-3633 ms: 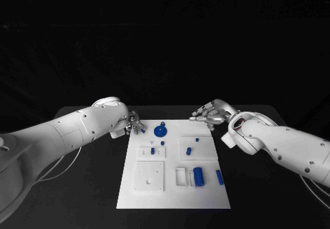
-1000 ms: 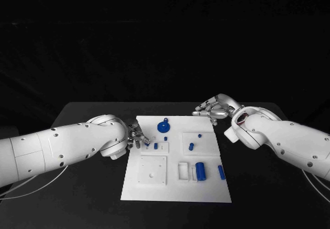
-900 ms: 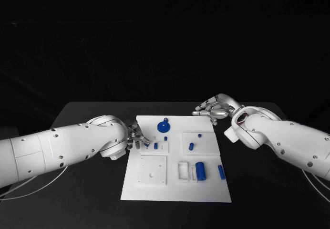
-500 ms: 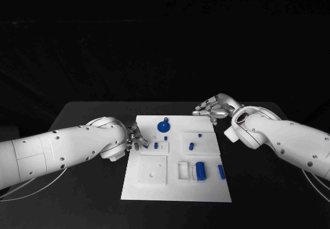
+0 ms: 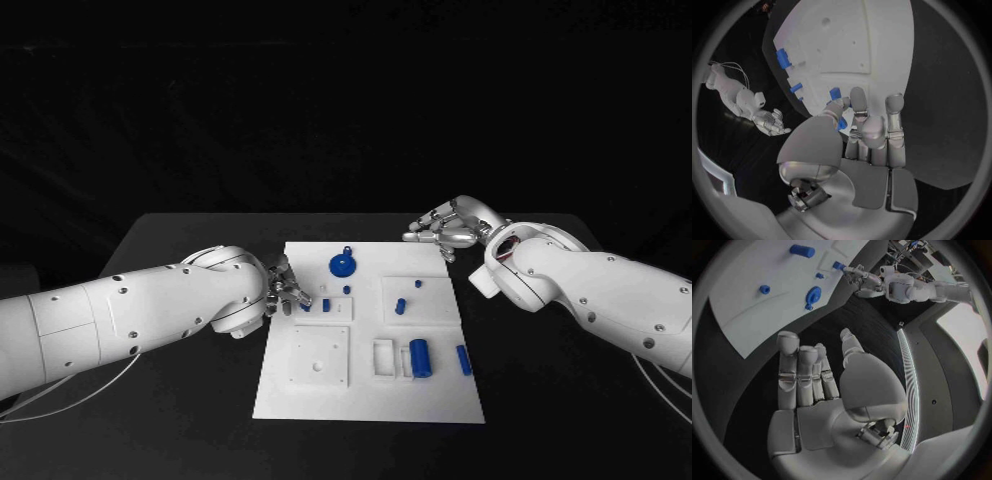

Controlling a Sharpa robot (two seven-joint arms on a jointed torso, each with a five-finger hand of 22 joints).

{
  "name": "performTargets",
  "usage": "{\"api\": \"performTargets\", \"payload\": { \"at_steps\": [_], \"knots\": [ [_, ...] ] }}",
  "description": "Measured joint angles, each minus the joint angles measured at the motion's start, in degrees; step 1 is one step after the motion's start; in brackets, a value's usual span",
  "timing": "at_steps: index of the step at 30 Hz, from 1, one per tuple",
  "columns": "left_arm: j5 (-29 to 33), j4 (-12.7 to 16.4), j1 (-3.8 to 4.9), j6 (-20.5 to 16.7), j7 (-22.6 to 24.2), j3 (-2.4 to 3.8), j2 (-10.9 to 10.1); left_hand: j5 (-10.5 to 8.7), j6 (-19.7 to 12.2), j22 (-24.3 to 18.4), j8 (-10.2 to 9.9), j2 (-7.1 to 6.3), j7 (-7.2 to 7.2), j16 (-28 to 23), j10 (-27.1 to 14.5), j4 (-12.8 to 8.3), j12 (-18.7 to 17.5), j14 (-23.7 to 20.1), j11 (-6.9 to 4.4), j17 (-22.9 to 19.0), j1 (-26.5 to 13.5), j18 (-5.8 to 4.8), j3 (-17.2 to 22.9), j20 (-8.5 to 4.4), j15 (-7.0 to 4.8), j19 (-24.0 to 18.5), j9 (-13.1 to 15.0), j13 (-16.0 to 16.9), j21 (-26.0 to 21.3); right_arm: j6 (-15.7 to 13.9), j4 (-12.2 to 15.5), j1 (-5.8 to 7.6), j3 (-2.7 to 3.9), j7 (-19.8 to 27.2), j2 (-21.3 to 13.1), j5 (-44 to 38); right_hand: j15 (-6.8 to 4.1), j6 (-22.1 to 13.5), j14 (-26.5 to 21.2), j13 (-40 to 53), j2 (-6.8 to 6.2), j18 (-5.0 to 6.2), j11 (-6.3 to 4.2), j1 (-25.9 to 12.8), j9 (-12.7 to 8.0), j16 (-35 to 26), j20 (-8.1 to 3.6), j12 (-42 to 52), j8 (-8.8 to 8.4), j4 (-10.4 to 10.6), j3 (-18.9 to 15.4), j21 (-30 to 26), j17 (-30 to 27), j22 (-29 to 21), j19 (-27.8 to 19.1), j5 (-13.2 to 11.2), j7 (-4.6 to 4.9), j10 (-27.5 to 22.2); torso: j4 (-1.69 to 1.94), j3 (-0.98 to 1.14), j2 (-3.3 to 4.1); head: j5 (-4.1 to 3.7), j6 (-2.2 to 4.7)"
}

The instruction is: Assemble the parts on the task board

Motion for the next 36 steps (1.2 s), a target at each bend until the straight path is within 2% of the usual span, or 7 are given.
{"api": "performTargets", "payload": {
  "at_steps": [10,13,16,18,22,28,36],
  "knots": [
    [-0.6,0.1,-0.25,-0.7,0.1,0.07,0.1,-0.01,0.3,0.0,0.0,0.07,-0.03,0.0,0.2,0.0,0.0,0.1,0.19,0.0,0.1,0.54,0.0,0.0,0.1,0.0,0.0,0.0,0.0,0.0,0.0,-0.02,0.0,0.0,0.0,0.1,0.0,0.0,0.0,-0.1,0.0,0.0,0.0,0.0,0.0,-1.2,0.0,0.0,0.0,0.0,0.0,-1.6,-1.0,0.0,0.0,0.0,0.0,0.0,0.0,0.01,0.0,-0.06,0.05],
    [-0.6,0.3,-0.3,-1.0,0.2,0.07,0.0,-0.01,0.3,0.0,-0.1,0.08,-0.03,0.0,0.2,0.0,0.0,0.1,0.19,0.2,0.1,0.89,0.0,0.0,0.1,0.0,-0.2,0.1,0.0,0.0,0.0,-0.03,0.0,0.1,-0.1,0.3,-0.11,0.0,-0.1,-1.1,0.0,0.03,0.05,0.0,0.0,-5.0,0.0,-1.3,0.0,-0.1,-0.1,-11.3,-5.3,-1.1,0.0,0.0,0.04,0.1,0.01,0.0,0.0,-0.09,0.06],
    [-0.6,0.6,-0.36,-1.2,0.2,0.05,-0.2,-0.02,0.3,0.0,0.0,0.08,-0.03,0.2,0.2,0.0,0.0,0.1,0.19,0.4,0.1,0.89,0.0,0.0,0.11,0.0,-0.2,0.1,0.3,0.0,-0.1,-0.03,0.0,0.2,-0.1,0.9,-0.1,-0.4,-0.1,-6.7,0.39,0.09,0.09,0.4,0.0,-12.0,0.01,-6.6,0.0,-0.8,-0.8,-20.2,-10.5,-8.6,0.0,0.0,-0.03,1.8,0.01,-0.01,0.0,-0.1,0.06],
    [-0.5,0.9,-0.4,-1.4,0.2,0.03,-0.4,-0.02,0.3,0.0,0.2,0.09,-0.03,0.4,0.2,0.0,0.0,0.1,0.19,0.4,0.1,0.89,0.0,0.0,0.11,0.0,-0.2,0.2,0.3,-0.1,-0.1,-0.03,0.0,0.3,-0.2,1.3,0.26,-0.4,0.3,-12.6,0.56,0.1,0.24,0.3,0.0,-19.3,0.09,-12.5,0.0,-1.5,-1.5,-23.9,-14.2,-17.9,0.1,0.0,-0.03,3.7,0.01,0.0,-0.01,-0.1,0.06],
    [-0.4,1.3,-0.47,-1.8,0.3,0.0,-0.7,-0.19,0.3,0.0,0.2,0.14,-0.03,0.4,0.2,0.0,0.1,0.1,0.19,0.5,0.1,0.89,0.0,0.0,0.12,0.0,-0.2,0.2,0.3,-0.2,-0.2,-0.03,0.0,0.6,-0.3,2.3,0.95,-0.7,0.8,-20.6,1.0,0.17,0.55,0.4,0.0,-28.7,0.86,-20.4,0.0,-1.9,-1.9,-24.6,-19.1,-33.9,-0.2,0.0,0.26,5.9,0.02,-0.03,-0.01,-0.1,0.02],
    [-0.3,1.6,-0.54,-2.4,0.3,-0.05,-0.9,0.02,0.3,0.0,0.2,0.14,-0.03,0.4,0.2,0.0,0.3,0.0,0.2,0.6,0.1,0.89,0.0,0.0,0.19,0.0,-0.2,0.3,0.3,-0.2,-0.3,-0.04,0.0,1.1,-0.3,3.9,3.26,-0.9,3.1,-38.4,2.2,-0.36,1.72,0.7,0.0,-47.0,3.77,-40.8,0.0,-2.0,-2.0,-24.4,-32.1,-58.9,-4.7,0.2,0.5,12.8,0.06,-0.03,-0.01,-0.06,0.01],
    [-0.4,1.9,-0.64,-3.6,0.3,-0.13,-1.0,0.01,0.3,0.0,0.0,0.14,-0.03,0.4,0.2,0.0,0.3,0.0,0.19,0.7,0.1,0.88,0.0,0.0,0.21,0.0,-0.2,0.4,0.3,0.0,-0.6,-0.04,0.0,1.7,-0.3,6.0,6.74,-0.9,-2.3,-44.5,2.74,-0.37,4.11,0.7,0.0,-51.7,7.3,-54.4,0.0,-2.3,-2.3,-24.6,-46.4,-70.5,-12.6,1.0,1.13,12.5,0.06,-0.02,-0.01,0.03,0.08]
  ]
}}
